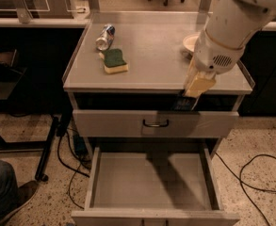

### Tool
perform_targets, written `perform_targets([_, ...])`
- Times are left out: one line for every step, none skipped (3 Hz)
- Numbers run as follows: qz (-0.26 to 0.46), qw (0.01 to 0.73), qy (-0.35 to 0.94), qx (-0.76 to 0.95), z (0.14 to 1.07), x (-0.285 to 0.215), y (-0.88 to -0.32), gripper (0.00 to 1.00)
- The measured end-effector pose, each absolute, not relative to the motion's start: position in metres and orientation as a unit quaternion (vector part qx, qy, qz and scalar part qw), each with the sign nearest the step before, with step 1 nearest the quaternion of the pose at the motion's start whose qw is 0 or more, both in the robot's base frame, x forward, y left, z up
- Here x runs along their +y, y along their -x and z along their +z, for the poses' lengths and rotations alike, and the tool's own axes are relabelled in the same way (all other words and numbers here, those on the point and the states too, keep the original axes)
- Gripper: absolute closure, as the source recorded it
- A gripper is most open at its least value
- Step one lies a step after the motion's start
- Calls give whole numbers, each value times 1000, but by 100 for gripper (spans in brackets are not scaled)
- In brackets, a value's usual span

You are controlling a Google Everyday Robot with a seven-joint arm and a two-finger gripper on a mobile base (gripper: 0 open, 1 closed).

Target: Place rxbar blueberry into middle drawer

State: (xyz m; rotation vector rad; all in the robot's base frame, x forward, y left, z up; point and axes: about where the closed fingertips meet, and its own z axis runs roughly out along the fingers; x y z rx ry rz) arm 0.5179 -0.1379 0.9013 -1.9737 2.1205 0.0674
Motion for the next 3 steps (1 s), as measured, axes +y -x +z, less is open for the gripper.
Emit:
perform_targets([57,112,683,719,881,-119,-499,100])
perform_targets([79,105,691,711,867,-106,-484,100])
perform_targets([78,108,685,717,865,-106,-483,100])
